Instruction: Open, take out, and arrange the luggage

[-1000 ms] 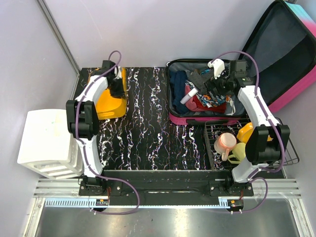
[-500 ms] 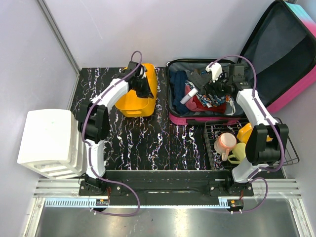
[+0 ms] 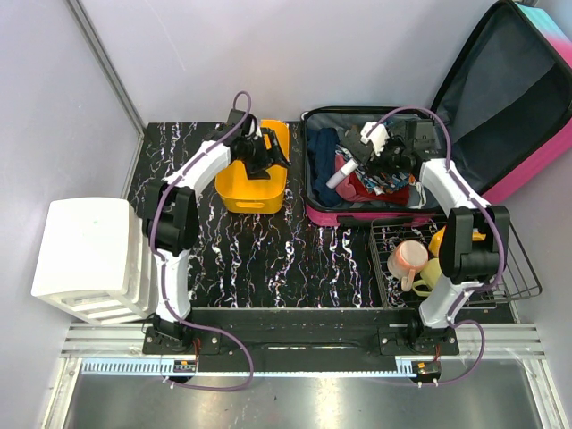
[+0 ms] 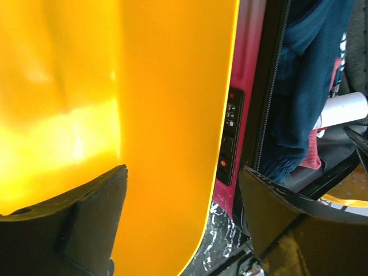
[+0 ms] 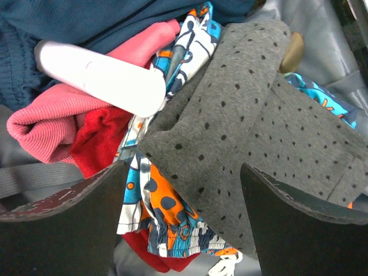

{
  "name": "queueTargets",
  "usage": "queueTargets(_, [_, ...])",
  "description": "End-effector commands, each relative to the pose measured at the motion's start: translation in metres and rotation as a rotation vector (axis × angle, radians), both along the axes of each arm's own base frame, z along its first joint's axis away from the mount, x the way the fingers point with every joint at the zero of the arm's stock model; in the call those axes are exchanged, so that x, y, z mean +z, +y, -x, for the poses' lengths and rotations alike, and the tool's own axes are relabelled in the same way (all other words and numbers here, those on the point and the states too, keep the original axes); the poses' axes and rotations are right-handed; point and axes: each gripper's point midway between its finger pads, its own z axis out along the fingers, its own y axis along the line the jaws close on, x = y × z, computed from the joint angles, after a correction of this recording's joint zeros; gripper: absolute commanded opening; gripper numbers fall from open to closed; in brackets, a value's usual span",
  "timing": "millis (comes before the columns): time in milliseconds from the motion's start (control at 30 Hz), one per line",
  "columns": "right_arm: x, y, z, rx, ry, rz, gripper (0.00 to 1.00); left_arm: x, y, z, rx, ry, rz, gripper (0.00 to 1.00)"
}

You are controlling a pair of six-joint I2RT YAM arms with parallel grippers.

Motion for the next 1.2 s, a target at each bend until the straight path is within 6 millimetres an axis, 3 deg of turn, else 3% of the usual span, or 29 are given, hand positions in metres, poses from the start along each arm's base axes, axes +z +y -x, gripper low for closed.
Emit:
queueTargets(0, [0.023, 0.016, -0.006, 0.138, -0.06, 0.004, 0.88, 0.069, 0.003, -0.024, -0.053, -0.238, 0.029, 0.86])
queueTargets(67, [0.018, 0.015, -0.006, 0.153, -0.058, 0.019, 0.86, 0.08, 0.005, -0.031, -0.059, -0.303, 0.018, 0.92])
queueTargets(100, [0.012, 0.015, -0.008, 0.158, -0.057, 0.029, 0.79, 0.084, 0.005, -0.033, -0.07, -0.329, 0.011, 0.93])
queueTargets(300, [0.01, 0.006, -0.039, 0.109, -0.12, 0.073, 0.6, 0.104, 0.0, -0.043, -0.123, -0.434, 0.023, 0.99])
queueTargets(400, [0.007, 0.001, -0.043, 0.106, -0.129, 0.107, 0.63, 0.117, 0.0, -0.051, -0.148, -0.506, 0.022, 0.99])
queueTargets(533, [0.003, 0.009, -0.03, 0.169, -0.088, 0.088, 0.78, 0.14, -0.002, -0.062, -0.197, -0.642, 0.004, 0.99])
queueTargets(633, [0.002, 0.009, -0.026, 0.185, -0.085, 0.096, 0.79, 0.155, -0.007, -0.071, -0.233, -0.727, 0.008, 0.99])
queueTargets(733, [0.002, 0.004, -0.033, 0.163, -0.107, 0.113, 0.55, 0.165, -0.016, -0.075, -0.289, -0.791, 0.039, 0.99])
queueTargets(767, [0.005, 0.003, -0.036, 0.157, -0.119, 0.113, 0.39, 0.171, -0.022, -0.073, -0.329, -0.829, 0.065, 0.99])
queueTargets(867, [0.015, -0.003, -0.043, 0.133, -0.141, 0.096, 0.06, 0.177, -0.04, -0.066, -0.471, -0.933, 0.083, 0.99])
queueTargets(900, [0.025, -0.003, -0.046, 0.125, -0.158, 0.083, 0.0, 0.172, -0.044, -0.067, -0.535, -0.985, 0.063, 0.99])
queueTargets(1067, [0.057, -0.004, -0.044, 0.109, -0.182, -0.019, 0.0, 0.168, -0.067, -0.059, -0.807, -1.243, 0.034, 0.99])
queueTargets(1100, [0.065, -0.018, -0.043, 0.089, -0.194, -0.025, 0.0, 0.164, -0.071, -0.061, -0.861, -1.315, 0.005, 0.99])
queueTargets(1167, [0.072, -0.017, -0.037, 0.11, -0.207, -0.042, 0.0, 0.169, -0.088, -0.06, -0.91, -1.427, -0.012, 0.99])
